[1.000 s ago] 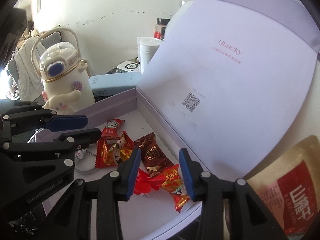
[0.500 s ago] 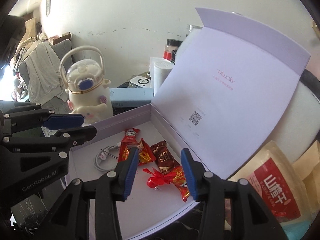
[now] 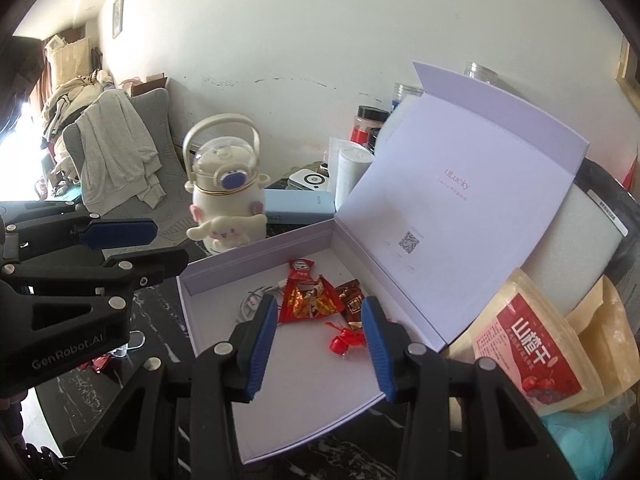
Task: Organize objects
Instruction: 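Withdraw both tools toward the red wrapper and clear plastic stand, then grasp the clear plastic stand with the right tool while the left tool grasps the red wrapper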
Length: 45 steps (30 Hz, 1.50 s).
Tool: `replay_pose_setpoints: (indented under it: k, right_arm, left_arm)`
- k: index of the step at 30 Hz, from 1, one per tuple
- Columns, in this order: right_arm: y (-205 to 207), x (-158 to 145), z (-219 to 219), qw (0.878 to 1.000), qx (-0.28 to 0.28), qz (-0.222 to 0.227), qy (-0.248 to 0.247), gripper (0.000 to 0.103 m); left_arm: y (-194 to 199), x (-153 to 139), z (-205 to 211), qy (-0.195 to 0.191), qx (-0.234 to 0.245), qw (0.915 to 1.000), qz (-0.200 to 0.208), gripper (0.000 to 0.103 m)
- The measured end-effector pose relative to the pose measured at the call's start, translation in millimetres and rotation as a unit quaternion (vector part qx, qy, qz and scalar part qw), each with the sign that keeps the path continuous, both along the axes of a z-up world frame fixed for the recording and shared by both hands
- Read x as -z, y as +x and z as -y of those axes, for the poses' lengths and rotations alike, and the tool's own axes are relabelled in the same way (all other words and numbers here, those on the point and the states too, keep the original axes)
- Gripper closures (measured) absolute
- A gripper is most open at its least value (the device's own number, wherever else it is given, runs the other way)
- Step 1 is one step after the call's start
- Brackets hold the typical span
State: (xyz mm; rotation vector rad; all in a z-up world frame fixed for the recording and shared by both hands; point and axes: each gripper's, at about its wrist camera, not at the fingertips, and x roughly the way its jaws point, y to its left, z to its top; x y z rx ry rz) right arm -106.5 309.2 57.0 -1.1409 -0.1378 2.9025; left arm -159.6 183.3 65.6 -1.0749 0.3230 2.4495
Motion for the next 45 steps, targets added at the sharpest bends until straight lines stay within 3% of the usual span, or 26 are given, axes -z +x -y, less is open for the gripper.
replay_pose_setpoints:
  k: [17,32,45]
  right_arm:
    - [47.1,4.5,65.4,0.998,-0.057,0.002,-0.004,0.057]
    - [47.3,43.4,119.6,0.992,-0.123,0.037,-0.007,0.057]
    - [33.5,82.4,148.5,0.983,-0.164,0.072,-0.031,0.057]
  left_arm:
    - [55.5,3.1,71.0,0.007,-0.054,0.9985,-0.002,0.055]
    - [68.8,41.6,129.5,0.004,-0.106,0.9939,0.031,0.049]
    - [62.2,83.5,166.4,0.011,-0.139,0.9863,0.088,0.046]
